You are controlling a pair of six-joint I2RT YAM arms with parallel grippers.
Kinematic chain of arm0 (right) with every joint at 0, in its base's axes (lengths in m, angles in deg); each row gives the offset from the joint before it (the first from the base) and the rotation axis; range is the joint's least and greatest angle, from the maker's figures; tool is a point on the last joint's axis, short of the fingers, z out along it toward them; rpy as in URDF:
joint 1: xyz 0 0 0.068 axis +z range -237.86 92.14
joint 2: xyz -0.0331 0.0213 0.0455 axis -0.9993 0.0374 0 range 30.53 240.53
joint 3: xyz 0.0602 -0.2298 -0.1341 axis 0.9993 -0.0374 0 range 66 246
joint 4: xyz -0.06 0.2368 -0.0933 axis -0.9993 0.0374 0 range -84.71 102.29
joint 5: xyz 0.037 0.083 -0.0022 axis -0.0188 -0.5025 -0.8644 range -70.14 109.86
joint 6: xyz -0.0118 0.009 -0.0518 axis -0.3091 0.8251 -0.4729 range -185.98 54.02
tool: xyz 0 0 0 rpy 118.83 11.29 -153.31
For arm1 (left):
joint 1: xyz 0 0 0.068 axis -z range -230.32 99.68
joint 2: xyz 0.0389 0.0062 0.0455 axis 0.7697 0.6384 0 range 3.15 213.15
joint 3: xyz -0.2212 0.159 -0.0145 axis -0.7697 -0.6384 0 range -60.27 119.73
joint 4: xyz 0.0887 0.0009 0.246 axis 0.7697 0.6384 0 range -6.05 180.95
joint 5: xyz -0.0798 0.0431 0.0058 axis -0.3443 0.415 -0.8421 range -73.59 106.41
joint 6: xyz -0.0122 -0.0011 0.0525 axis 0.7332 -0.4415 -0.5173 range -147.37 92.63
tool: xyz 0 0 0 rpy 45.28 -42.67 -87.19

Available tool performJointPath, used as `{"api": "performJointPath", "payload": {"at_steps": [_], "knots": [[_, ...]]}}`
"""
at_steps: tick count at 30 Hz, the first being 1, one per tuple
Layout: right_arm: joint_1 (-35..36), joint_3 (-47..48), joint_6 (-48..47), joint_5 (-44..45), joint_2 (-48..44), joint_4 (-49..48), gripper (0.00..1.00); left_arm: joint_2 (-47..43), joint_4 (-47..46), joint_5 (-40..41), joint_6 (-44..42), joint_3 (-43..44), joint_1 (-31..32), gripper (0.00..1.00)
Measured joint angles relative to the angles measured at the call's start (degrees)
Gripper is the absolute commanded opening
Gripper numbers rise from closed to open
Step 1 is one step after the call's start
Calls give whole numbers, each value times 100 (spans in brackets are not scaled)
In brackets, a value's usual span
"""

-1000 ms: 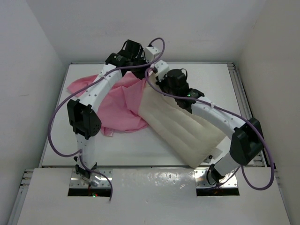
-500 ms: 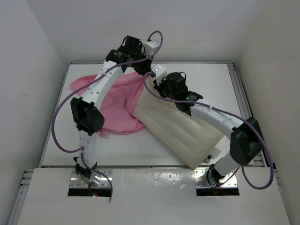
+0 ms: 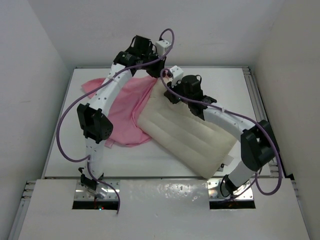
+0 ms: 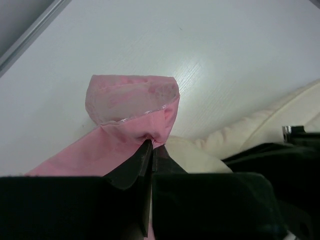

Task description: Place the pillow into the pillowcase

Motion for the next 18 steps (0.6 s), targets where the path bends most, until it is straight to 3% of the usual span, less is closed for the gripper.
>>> {"api": "performJointPath", "payload": {"at_steps": [7,11,12,14,15,16,18], "knots": [[-505,483,951,-424,732,81,1,85,22,0,-59,-55,127,0],[-671,509,1517,-669,907,20,20,76,-240,72,-162,-455,192,0],[-706,470,1652,-706,914,-28,32,76,-428,101,-181,-662,210,1],[-765,317,1921,-765,909,-105,47,76,-699,173,-197,-1023,236,11],[-802,201,2059,-809,909,-140,56,79,-756,203,-201,-1156,254,26],[-846,33,2181,-857,907,-225,58,79,-754,212,-219,-1231,269,42],[-960,-286,2435,-973,894,-356,59,87,-734,221,-234,-1255,339,55]]}}
